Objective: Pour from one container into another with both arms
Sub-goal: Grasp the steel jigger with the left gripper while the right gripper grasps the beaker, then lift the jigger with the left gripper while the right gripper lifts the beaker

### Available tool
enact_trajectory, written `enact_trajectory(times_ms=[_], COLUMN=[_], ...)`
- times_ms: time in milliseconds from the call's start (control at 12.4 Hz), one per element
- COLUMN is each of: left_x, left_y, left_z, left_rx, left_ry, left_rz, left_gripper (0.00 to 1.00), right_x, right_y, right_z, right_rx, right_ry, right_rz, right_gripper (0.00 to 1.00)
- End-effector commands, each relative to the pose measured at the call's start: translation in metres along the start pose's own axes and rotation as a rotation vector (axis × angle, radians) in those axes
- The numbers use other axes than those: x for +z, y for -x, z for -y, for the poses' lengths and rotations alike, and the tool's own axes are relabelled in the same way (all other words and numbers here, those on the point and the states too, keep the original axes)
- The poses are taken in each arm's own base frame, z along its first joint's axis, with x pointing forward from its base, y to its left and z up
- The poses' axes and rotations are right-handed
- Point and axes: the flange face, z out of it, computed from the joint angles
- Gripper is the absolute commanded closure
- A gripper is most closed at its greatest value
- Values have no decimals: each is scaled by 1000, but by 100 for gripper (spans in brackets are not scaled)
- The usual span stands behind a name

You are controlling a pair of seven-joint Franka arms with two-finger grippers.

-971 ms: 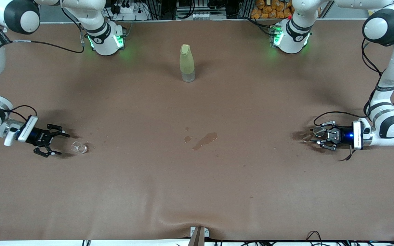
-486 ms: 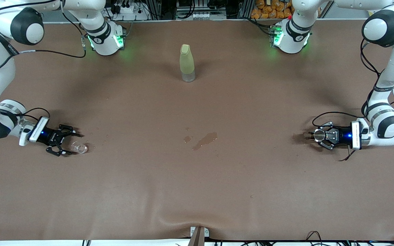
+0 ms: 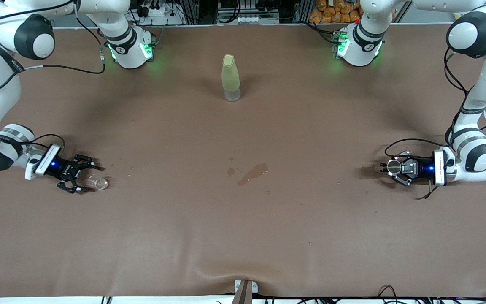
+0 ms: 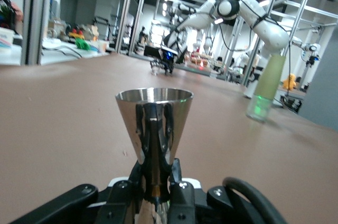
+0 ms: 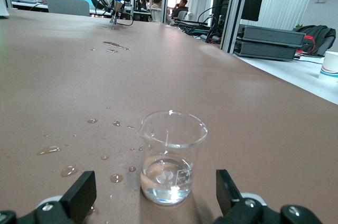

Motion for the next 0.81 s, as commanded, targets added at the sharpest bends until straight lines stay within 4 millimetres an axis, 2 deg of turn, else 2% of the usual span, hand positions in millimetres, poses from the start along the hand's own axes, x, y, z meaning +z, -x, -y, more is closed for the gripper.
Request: enact_trajectory(times_ms=[0,81,243,405,567,648,728], left_x=[36,61,79,105,151,183,224], left_y=[-19,-23,-26,-28,-32,-37,-45], left_z=[16,24,27,34,43,50,57], left_rx=[32,42,58,122,151,158,163], left_ry=[-9,7,34,48,76,70,57], left_rz=[-83,-88,-82,-54,-11,-7,-13], left_gripper=[100,100,100,100,100,100,100], right_x=[-1,1,8,17,28,33,38], right_y=[17,20,22,22,22,21,20], right_z=[8,9,10,10,9,8,7], right_rx=[-188,-182,-178,-176,-174,-174,-174], right_ry=[60,67,70,69,73,75,84], right_rz=[-39,-43,-47,-58,-68,-74,-82], right_gripper=[0,0,0,0,0,0,0])
